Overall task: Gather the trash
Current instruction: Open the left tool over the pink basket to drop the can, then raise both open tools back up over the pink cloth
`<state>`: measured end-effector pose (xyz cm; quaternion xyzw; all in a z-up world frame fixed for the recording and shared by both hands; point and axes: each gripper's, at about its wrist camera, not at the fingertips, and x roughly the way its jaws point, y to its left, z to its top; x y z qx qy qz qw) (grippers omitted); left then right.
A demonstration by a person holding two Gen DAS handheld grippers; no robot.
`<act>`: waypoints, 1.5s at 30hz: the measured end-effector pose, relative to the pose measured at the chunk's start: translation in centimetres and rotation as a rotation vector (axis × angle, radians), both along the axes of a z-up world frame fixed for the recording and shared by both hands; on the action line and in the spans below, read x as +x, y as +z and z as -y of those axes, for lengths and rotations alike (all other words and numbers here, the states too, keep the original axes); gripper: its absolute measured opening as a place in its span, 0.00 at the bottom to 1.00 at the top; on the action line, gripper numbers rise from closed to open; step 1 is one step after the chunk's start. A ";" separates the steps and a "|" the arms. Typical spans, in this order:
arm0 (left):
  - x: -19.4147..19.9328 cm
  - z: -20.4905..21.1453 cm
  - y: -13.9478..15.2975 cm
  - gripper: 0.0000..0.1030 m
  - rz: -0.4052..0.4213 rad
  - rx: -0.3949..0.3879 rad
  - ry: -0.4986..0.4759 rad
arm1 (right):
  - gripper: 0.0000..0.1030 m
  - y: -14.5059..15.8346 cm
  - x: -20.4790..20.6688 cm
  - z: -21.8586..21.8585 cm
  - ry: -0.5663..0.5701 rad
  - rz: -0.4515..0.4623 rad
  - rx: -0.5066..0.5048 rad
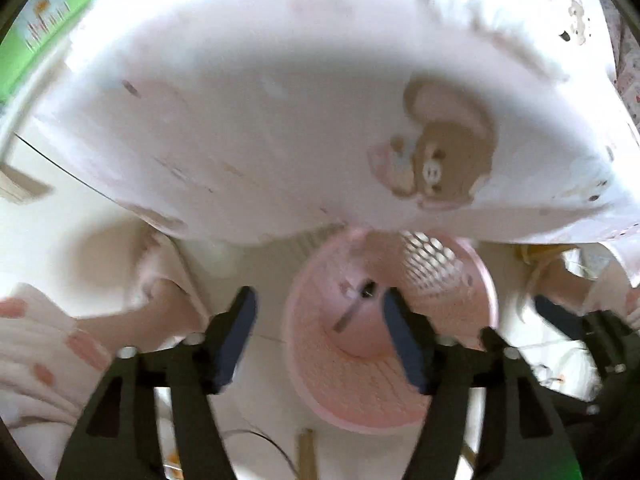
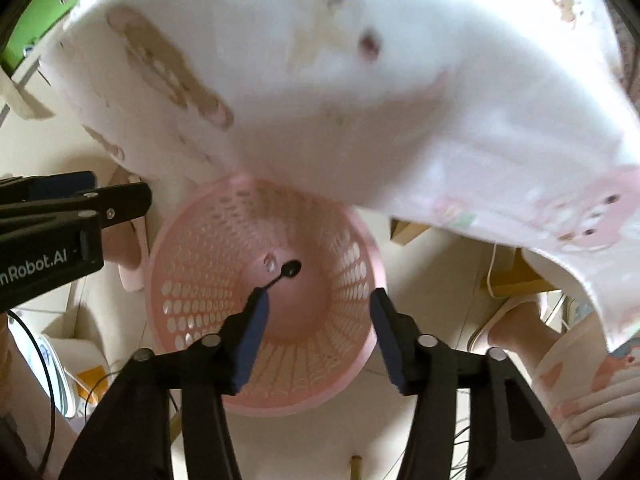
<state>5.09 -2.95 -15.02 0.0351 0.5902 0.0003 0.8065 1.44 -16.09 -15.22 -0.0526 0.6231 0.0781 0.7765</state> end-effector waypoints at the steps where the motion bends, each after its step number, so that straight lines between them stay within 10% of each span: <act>1: -0.3 -0.1 0.7 0.77 0.038 0.028 -0.007 | 0.57 0.6 -0.1 0.1 -0.003 0.022 -0.003; 28: 2.8 -2.4 18.1 0.95 0.536 -0.024 -0.031 | 0.82 20.6 3.2 4.3 0.019 0.656 0.009; 45: 3.8 -5.1 11.9 0.99 0.454 -0.051 0.097 | 0.83 15.1 4.5 7.2 -0.103 0.584 -0.005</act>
